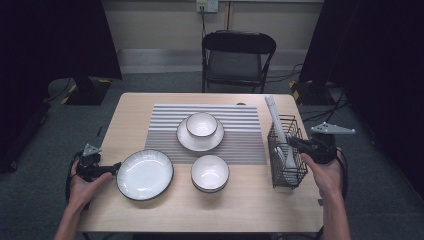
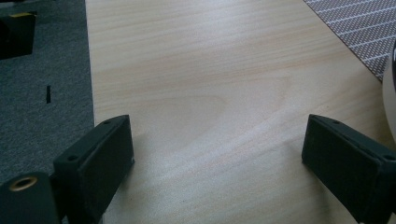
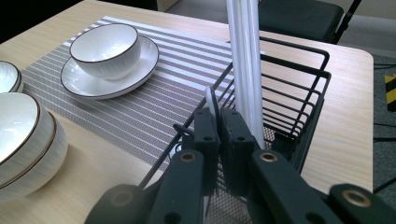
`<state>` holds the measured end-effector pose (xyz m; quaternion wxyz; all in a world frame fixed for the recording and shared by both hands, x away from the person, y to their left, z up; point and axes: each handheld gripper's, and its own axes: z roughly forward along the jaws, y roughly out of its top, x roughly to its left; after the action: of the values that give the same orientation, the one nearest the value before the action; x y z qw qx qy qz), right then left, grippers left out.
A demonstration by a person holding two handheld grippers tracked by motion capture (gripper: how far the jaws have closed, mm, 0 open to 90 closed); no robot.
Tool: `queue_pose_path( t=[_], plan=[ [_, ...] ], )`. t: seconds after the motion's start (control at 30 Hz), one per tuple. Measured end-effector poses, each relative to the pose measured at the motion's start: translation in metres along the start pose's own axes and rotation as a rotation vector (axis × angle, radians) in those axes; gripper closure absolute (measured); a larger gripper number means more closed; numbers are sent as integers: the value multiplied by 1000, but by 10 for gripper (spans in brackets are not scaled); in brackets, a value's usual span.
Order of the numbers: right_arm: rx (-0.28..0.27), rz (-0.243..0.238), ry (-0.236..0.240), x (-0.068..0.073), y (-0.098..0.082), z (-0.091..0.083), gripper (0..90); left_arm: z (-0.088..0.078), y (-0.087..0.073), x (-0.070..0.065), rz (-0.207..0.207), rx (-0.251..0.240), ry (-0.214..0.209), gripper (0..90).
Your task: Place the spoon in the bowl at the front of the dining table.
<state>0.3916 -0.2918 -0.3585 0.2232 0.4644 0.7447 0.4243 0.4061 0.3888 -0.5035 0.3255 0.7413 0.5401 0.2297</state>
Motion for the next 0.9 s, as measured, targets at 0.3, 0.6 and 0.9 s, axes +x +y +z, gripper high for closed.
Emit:
queue_pose_path(
  t=[0.3,0.6,0.9],
  plan=[
    [-50,12,1,3,7,-5,862,0,0,0,0,0,0,84],
    [-76,1,2,8,16,-9,863,0,0,0,0,0,0,84],
    [-99,-1,1,10,23,-13,864,0,0,0,0,0,1,84]
  ],
)
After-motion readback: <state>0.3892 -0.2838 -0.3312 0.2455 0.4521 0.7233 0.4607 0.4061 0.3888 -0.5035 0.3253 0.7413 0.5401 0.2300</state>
